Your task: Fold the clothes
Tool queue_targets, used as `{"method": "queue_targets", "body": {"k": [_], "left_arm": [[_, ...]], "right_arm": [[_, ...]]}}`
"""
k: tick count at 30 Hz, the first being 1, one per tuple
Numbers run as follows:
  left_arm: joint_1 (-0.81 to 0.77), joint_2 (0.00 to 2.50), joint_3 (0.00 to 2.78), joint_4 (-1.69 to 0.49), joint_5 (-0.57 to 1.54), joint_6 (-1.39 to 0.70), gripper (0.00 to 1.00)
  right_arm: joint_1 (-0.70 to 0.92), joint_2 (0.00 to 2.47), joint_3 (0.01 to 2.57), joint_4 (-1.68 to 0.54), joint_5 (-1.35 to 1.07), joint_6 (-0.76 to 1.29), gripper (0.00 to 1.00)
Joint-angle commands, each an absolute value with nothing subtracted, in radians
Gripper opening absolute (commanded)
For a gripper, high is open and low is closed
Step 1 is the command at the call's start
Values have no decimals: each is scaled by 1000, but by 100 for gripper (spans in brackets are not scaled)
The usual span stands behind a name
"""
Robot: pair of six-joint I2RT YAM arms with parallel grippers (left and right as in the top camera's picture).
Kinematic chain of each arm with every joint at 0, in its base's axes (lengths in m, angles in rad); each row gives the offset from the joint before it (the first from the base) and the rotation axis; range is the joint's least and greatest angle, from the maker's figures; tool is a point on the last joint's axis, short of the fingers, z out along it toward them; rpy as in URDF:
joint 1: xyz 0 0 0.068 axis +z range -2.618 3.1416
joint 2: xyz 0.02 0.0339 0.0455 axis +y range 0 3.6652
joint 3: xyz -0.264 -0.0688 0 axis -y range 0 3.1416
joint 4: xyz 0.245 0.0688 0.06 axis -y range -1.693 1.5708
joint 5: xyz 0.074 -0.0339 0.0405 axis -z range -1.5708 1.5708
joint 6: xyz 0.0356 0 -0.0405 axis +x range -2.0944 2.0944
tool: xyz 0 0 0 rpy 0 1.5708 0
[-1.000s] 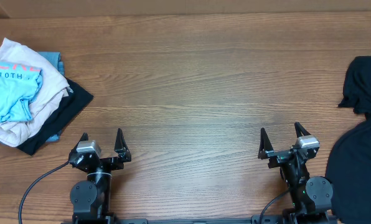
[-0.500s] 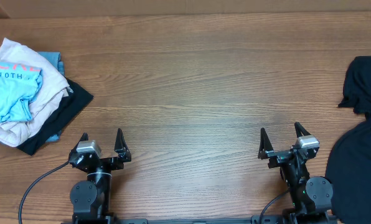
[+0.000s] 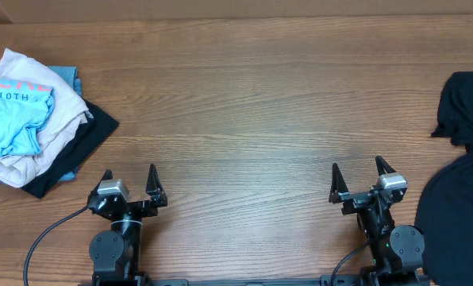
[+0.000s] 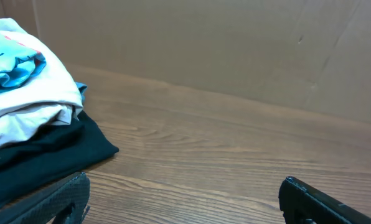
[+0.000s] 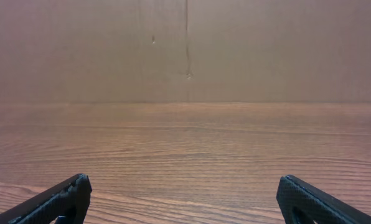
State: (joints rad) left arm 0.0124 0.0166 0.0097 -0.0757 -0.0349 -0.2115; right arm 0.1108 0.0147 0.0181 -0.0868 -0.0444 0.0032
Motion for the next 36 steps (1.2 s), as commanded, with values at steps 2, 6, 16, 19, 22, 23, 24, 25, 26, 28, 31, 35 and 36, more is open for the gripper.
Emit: {"method": "queue_targets", "body": {"k": [2,6,16,19,22,23,24,25,26,28,31,35,36], "left_arm": [[5,8,5,-72,-44,-233,100],[5,8,5,-72,-44,-233,100],[5,8,5,-72,-44,-233,100],[5,8,5,-72,-44,-233,100],[5,8,5,-72,-44,-233,100],[5,8,5,-72,-44,-233,100],[5,8,5,-72,-44,-233,100],[5,8,5,-72,-44,-233,100],[5,8,5,-72,-44,-233,100],[5,8,5,-72,-44,-233,100],[5,8,5,-72,-44,-233,100],[5,8,5,-72,-44,-233,100],[5,8,5,-72,-44,-233,100]], "right_arm": [[105,12,8,-81,-38,-1,100],[105,12,8,-81,-21,-1,100],[105,12,74,-32,-34,86,100],[105,18,133,-35,-30,83,100],[105,51,241,-73,-25,84,100],[105,73,287,-91,-15,84,100],[105,95,329,-105,-4,84,100],[105,121,371,-117,13,87,100],[105,157,425,-127,35,87,100],[105,229,524,-139,71,87,100],[105,345,657,-155,114,87,100],[105,550,867,-226,142,82,100],[105,596,916,-249,142,82,100]]}}
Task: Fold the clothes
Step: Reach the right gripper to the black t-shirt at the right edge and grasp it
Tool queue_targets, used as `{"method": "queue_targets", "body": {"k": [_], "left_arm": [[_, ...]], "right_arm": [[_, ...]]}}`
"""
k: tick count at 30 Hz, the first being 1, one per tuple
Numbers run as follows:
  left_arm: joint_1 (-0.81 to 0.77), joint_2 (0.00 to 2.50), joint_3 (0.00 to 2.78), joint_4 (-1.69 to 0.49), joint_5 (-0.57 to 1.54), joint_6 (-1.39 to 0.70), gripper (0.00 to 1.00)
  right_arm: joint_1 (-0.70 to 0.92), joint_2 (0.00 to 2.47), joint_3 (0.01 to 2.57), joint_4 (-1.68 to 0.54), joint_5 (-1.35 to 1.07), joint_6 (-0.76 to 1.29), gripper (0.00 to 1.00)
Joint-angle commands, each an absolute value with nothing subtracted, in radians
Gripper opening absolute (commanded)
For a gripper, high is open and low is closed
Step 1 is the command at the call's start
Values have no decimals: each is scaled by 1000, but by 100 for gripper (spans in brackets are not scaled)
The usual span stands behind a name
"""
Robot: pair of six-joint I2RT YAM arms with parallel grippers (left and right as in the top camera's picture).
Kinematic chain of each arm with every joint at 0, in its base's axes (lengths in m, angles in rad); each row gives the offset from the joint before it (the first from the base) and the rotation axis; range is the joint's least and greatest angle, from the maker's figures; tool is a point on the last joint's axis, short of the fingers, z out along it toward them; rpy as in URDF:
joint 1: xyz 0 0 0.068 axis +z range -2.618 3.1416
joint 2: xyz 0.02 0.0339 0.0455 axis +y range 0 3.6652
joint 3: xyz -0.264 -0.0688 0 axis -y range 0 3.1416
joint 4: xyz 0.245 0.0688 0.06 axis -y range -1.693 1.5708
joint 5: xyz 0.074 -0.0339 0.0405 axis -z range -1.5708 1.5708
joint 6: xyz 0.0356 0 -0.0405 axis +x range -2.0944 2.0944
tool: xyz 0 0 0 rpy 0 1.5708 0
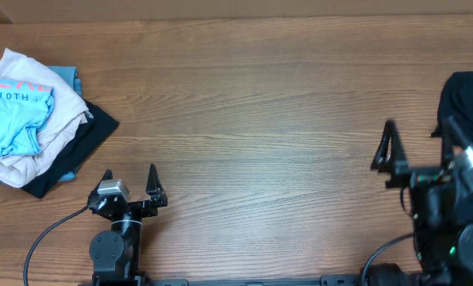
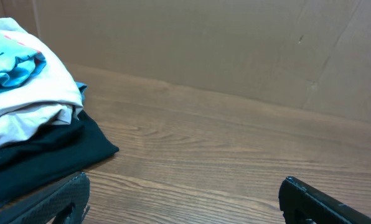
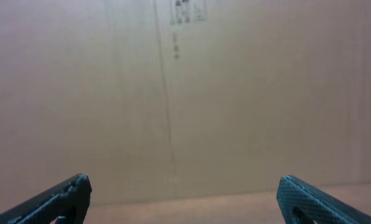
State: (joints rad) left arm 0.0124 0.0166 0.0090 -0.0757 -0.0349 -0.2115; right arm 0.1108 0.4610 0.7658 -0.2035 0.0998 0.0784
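Observation:
A heap of clothes (image 1: 30, 119) lies at the table's left edge: light blue and white pieces on top of a black one. The left wrist view shows the same heap of clothes (image 2: 30, 106) at its left. A black garment (image 1: 468, 99) lies at the right edge. My left gripper (image 1: 129, 181) rests open near the front edge, right of the heap, its fingers (image 2: 55, 199) wide apart with nothing between them. My right gripper (image 1: 421, 141) is raised and open beside the black garment, its fingertips (image 3: 319, 199) empty and pointing at the back wall.
A brown cardboard wall (image 3: 185, 93) closes off the far side of the wooden table (image 1: 244, 103). The left arm's cable (image 1: 46, 234) loops by the front edge. The right arm's body (image 1: 451, 230) covers the front right corner.
My right gripper has risen from its rest near the front edge and moved right and farther back, toward the black garment; its camera now faces the wall. The left arm has not moved.

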Motion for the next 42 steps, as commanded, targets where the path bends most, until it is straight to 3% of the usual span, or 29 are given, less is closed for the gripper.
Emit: {"method": "queue_targets", "body": {"k": [1,10,20,23,27,34,42], "left_arm": [[5,8,5,-72,-44,-233,100],[5,8,5,-72,-44,-233,100],[5,8,5,-72,-44,-233,100],[5,8,5,-72,-44,-233,100],[5,8,5,-72,-44,-233,100],[5,8,5,-72,-44,-233,100],[5,8,5,-72,-44,-233,100]], "right_arm": [[105,657,982,-285,142,82,100],[105,1163,1526,-611,139,80,100],[67,1302,1566,-743,228,152,100],[-33,1341,1566,-799,311,340,80],[-196,1446,1566,-858,284,421,64],[-365,1702,1566,-810,229,481,55],[-460,1924,1566,-778,158,630,56]]}}
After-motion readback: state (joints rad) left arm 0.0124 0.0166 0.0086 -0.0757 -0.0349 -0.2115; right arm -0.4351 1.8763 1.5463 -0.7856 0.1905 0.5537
